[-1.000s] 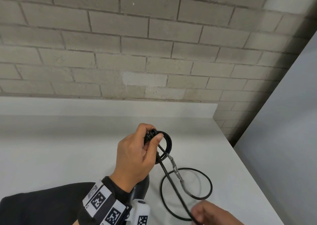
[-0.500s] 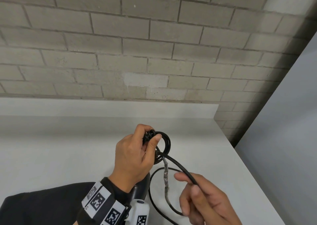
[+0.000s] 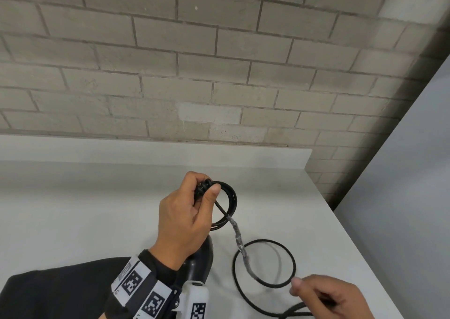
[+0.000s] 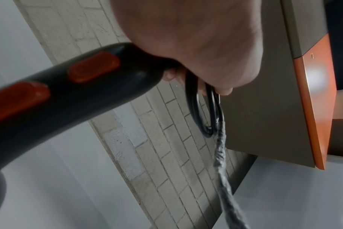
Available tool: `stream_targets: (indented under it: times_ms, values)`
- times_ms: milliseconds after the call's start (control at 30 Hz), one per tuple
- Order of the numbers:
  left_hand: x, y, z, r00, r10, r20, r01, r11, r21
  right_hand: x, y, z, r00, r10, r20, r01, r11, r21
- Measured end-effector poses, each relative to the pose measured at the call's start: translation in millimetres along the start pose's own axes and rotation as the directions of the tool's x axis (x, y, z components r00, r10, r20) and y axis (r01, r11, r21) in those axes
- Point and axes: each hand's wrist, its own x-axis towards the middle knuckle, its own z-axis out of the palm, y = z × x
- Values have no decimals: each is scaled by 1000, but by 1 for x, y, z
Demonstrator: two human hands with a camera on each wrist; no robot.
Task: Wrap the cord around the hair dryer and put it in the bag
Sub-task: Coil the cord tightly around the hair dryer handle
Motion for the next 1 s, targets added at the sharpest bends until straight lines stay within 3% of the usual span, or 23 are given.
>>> stream_targets:
  times_ms: [133,267,367,467,533,633,667,733,833,1000]
  values:
    - [-3,6,4,1000,16,14,-15,1000,-14,5,17,13,996,89,-6,-88,965,-249]
    - [-6,11,7,999,36,28,-35,999,-21,12,13,29,999,-53,-4,48,933,-356]
    - [-7,14,9,998,58,39,-58,998,5,13,-8,47,993,-117,-31,112,986,-124]
    - [-6,16,10,996,84,41,-86,995,47,12,-36,61,980,-44,192,1,976,217]
    - [-5,16,9,996,85,38,-88,994,66,12,-45,66,969,-46,244,-16,969,245]
    - [-4,16,6,996,82,37,-85,991,102,12,-51,62,988,-145,47,147,989,-33]
    - [-3,16,6,995,87,42,-91,989,115,15,-54,55,973,-229,-35,221,961,-165]
    - [-3,18,5,993,109,55,-115,985,126,21,-59,41,890,-440,-120,363,843,-398]
    - [-3,20,5,989,128,78,-135,987,90,34,-68,15,798,-592,-112,471,728,-498]
    - [-3,24,4,977,176,120,-176,984,-7,56,-88,-20,776,-630,30,557,663,-500]
